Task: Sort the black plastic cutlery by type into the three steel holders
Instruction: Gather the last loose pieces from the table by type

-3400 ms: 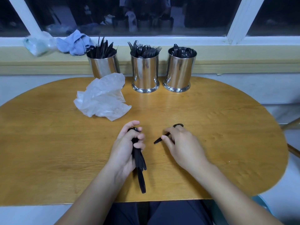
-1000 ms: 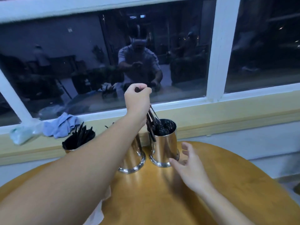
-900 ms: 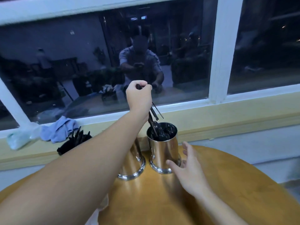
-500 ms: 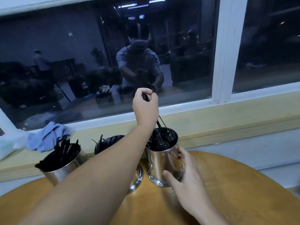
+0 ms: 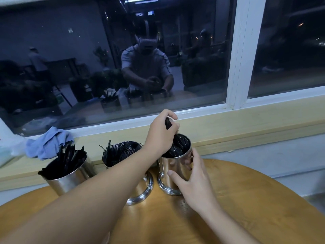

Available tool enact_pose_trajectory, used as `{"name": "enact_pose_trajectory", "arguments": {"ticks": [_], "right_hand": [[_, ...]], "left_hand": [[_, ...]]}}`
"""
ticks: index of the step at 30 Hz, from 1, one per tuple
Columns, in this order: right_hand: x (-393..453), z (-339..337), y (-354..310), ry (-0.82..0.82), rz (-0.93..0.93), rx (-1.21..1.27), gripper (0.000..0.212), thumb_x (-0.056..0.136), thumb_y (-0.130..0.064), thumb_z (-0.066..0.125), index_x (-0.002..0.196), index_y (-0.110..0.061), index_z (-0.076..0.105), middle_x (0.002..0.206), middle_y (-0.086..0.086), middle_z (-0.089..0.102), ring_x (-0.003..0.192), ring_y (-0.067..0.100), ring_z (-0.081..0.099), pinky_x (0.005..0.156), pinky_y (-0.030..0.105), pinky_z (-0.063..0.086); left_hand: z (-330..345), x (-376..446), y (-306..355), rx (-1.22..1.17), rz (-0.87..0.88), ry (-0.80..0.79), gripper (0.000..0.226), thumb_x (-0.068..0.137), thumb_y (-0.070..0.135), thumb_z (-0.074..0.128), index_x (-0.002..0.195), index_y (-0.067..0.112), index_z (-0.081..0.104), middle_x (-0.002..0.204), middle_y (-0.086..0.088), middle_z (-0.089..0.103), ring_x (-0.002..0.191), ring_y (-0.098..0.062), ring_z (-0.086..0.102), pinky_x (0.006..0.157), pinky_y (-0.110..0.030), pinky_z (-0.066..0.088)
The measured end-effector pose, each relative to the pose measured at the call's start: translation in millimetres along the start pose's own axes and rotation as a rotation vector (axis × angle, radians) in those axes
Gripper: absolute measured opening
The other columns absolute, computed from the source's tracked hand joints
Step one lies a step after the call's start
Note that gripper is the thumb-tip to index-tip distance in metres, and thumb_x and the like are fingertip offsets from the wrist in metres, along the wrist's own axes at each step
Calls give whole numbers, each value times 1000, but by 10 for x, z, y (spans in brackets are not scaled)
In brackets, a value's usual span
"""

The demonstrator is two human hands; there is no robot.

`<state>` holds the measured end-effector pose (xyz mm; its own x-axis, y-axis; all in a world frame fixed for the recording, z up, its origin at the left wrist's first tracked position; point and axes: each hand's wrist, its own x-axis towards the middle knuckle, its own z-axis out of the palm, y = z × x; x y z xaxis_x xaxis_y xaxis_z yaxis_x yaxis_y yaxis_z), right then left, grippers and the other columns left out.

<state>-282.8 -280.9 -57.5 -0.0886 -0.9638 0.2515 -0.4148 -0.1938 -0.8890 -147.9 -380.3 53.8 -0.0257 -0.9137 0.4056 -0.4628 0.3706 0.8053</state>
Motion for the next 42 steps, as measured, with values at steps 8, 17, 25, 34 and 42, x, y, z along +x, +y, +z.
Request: {"name": "enact_pose_trajectory", "arguments": {"ticks": [8,17,25,34,42], "right_hand": [[-4,13,8,2,-26,-37,103,92,-47,83,166,-47,13,146,-27,43,129,-14,49,100,17,44],[-3,-7,-18,-10,-32,0,100,95,-38,82,165,-53,13,146,-30,44,131,-10,51,104,23,48],[-5,8,-4,-6,-40,9,98,95,-38,82,166,-51,14,147,-30,43,131,-11,51,102,19,46],[-10,14,-19,-3,-38,-16,96,95,-37,81,166,-48,17,148,-23,46,131,-8,51,106,25,49],[-41,-24,-78,-3,-19,-19,97,93,-34,84,165,-46,20,146,-22,48,130,-13,49,105,20,47]], "left_hand": [[-117,-104,63,207,77,-34,22,110,42,64,94,27,65,89,5,71,87,-15,64,78,-32,50],[-181,86,164,33,-161,-130,35,96,8,73,119,32,82,109,10,76,91,-9,70,78,-17,55],[-96,-8,97,68,-14,-164,46,110,59,56,91,28,85,96,11,82,99,-5,75,99,-34,55],[-111,68,118,477,-109,-185,30,105,54,56,101,26,69,98,7,71,102,-29,64,86,-39,51],[-283,77,178,45,-320,-16,53,101,71,57,123,25,70,120,7,67,112,-21,64,97,-41,50]]}}
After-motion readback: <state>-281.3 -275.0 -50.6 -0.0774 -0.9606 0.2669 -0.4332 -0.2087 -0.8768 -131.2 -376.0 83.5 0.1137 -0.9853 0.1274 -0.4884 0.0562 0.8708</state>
